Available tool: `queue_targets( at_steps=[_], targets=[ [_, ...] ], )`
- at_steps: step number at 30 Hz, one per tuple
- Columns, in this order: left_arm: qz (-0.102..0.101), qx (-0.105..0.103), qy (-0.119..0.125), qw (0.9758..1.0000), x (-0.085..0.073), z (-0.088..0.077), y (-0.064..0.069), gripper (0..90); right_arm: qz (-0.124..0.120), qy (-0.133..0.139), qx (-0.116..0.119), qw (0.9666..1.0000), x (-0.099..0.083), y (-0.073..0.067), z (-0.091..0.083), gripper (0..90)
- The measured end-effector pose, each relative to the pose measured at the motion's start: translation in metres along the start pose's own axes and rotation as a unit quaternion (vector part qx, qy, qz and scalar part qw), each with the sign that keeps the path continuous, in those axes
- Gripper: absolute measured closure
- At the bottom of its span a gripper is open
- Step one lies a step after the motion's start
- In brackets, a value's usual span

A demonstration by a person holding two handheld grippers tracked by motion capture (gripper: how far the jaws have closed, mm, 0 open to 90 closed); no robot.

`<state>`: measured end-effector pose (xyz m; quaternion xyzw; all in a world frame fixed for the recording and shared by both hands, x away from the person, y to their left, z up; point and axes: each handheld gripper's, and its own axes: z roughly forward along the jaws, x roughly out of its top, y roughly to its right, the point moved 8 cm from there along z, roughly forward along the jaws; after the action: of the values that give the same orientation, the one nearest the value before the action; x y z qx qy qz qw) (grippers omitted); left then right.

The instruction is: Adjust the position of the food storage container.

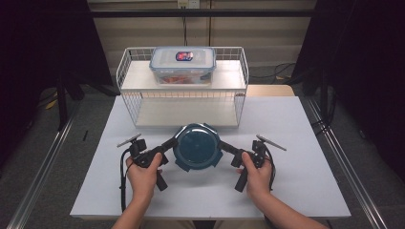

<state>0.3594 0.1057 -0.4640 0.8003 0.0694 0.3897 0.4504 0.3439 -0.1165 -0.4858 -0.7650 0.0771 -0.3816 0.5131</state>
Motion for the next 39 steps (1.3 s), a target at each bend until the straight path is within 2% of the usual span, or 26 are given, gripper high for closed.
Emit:
queue_targets(
  at_steps=[1,4,11,14,15,16,21,23,25,28,29,31,32,33,35,39],
  targets=[
    [0.001,-0.007,0.004,1.0000,0.001,-0.001,0.002,75.1,0.000,0.002,0.005,1.0000,0.001,-0.002,-0.001,74.9],
    [0.003,-0.010,0.007,0.9999,0.004,-0.002,0.006,75.1,0.003,0.007,0.012,0.9999,0.005,-0.008,-0.002,75.0],
    [0.008,-0.024,0.019,0.9995,0.013,-0.007,0.018,75.1,-0.008,0.020,0.024,0.9995,0.012,-0.018,-0.004,75.2],
    [0.009,-0.030,0.025,0.9992,0.018,-0.008,0.023,75.1,-0.011,0.026,0.036,0.9989,0.017,-0.025,-0.005,75.1],
    [0.013,-0.027,0.025,0.9993,0.019,-0.009,0.023,75.1,-0.012,0.029,0.038,0.9988,0.019,-0.027,-0.005,75.1],
    [0.007,-0.036,0.030,0.9989,0.021,-0.009,0.027,75.1,-0.011,0.030,0.040,0.9987,0.020,-0.028,-0.005,75.1],
    [0.003,-0.047,0.043,0.9980,0.032,-0.012,0.037,75.1,-0.018,0.048,0.053,0.9973,0.031,-0.040,-0.005,75.2],
    [0.003,-0.056,0.049,0.9972,0.038,-0.014,0.042,75.2,-0.020,0.053,0.057,0.9967,0.035,-0.045,-0.004,75.2],
    [0.012,-0.062,0.049,0.9968,0.041,-0.016,0.046,75.2,-0.020,0.058,0.061,0.9963,0.039,-0.049,-0.004,75.3],
    [0.017,-0.065,0.060,0.9959,0.049,-0.017,0.054,75.2,-0.025,0.063,0.066,0.9955,0.046,-0.057,-0.004,75.4],
    [0.021,-0.065,0.057,0.9961,0.051,-0.018,0.055,75.2,-0.024,0.065,0.069,0.9952,0.047,-0.060,-0.003,75.4],
    [0.019,-0.068,0.065,0.9954,0.056,-0.019,0.059,75.3,-0.025,0.068,0.070,0.9949,0.050,-0.063,-0.002,75.3],
    [0.028,-0.067,0.063,0.9954,0.057,-0.019,0.058,75.3,-0.025,0.068,0.073,0.9947,0.051,-0.065,-0.002,75.4],
    [0.020,-0.069,0.067,0.9952,0.059,-0.019,0.061,75.2,-0.024,0.068,0.073,0.9947,0.051,-0.066,-0.002,75.4],
    [0.019,-0.067,0.071,0.9951,0.063,-0.018,0.063,75.3,-0.024,0.071,0.074,0.9944,0.055,-0.068,0.000,75.3],
    [0.024,-0.069,0.069,0.9949,0.070,-0.017,0.067,75.3,-0.026,0.075,0.077,0.9938,0.061,-0.072,0.001,75.3]
  ],
)
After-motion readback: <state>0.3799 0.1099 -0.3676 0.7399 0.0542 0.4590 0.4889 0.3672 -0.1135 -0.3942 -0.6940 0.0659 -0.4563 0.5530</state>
